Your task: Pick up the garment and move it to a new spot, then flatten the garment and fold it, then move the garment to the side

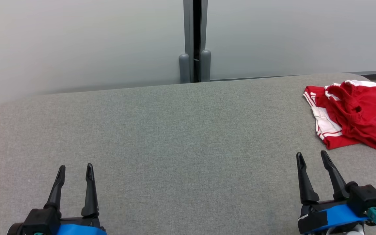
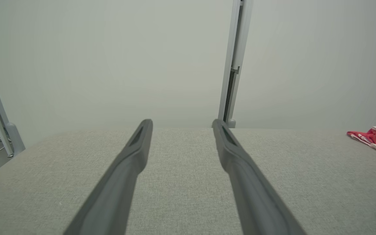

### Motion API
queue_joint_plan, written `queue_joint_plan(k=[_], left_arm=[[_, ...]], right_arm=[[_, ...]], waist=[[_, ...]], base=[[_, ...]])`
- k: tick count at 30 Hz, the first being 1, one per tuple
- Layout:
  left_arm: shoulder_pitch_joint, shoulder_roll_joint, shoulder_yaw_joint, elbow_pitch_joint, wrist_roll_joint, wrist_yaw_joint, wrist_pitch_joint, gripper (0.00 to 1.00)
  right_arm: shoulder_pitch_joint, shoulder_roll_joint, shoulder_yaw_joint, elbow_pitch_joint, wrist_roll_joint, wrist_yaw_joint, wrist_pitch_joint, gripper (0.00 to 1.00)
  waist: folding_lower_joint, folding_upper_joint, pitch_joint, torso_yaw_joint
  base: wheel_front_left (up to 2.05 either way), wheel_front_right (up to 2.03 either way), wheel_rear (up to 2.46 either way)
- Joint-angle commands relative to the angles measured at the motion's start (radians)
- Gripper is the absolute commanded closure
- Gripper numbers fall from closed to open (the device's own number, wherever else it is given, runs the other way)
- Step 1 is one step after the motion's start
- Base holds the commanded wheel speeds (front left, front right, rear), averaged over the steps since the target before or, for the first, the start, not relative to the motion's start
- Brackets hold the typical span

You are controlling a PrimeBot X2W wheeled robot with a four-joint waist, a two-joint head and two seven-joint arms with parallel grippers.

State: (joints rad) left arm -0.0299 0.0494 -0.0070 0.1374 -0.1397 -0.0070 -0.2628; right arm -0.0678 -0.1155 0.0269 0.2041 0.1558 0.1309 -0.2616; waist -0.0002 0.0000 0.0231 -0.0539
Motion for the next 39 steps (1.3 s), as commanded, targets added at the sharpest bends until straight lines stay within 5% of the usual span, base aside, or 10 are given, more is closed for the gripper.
queue_joint_plan(k=[1, 25, 26, 31, 39], left_arm=[[0.017, 0.003, 0.001, 0.003, -0.006, 0.005, -0.002, 0.00], [0.038, 0.003, -0.006, 0.024, -0.007, 0.010, -0.002, 0.00], [0.031, 0.000, -0.007, 0.022, -0.008, 0.005, 0.000, 1.00], [0.046, -0.006, -0.004, 0.065, -0.018, 0.003, 0.010, 1.00], [0.027, -0.005, 0.013, 0.074, -0.179, -0.011, 0.054, 1.00]], right_arm=[[0.024, 0.009, -0.005, -0.007, -0.002, 0.000, -0.004, 0.00], [0.066, 0.027, -0.010, 0.000, -0.013, 0.000, -0.004, 0.00], [0.056, 0.022, -0.011, -0.002, -0.007, 0.000, 0.000, 1.00], [0.063, 0.023, -0.011, 0.037, 0.005, 0.000, 0.006, 1.00], [0.050, 0.028, -0.027, 0.038, 0.165, 0.000, 0.048, 1.00]], waist=[[0.0002, 0.0000, -0.008, 0.003], [0.0002, 0.0000, -0.032, 0.012], [0.0002, 0.0000, -0.032, 0.012], [0.0003, 0.0000, -0.032, 0.012], [0.0002, 0.0000, -0.032, 0.015]], base=[[0.00, 0.00, 0.00], [0.00, 0.00, 0.00], [0.00, 0.00, 0.00], [0.00, 0.00, 0.00], [0.00, 0.00, 0.00]])
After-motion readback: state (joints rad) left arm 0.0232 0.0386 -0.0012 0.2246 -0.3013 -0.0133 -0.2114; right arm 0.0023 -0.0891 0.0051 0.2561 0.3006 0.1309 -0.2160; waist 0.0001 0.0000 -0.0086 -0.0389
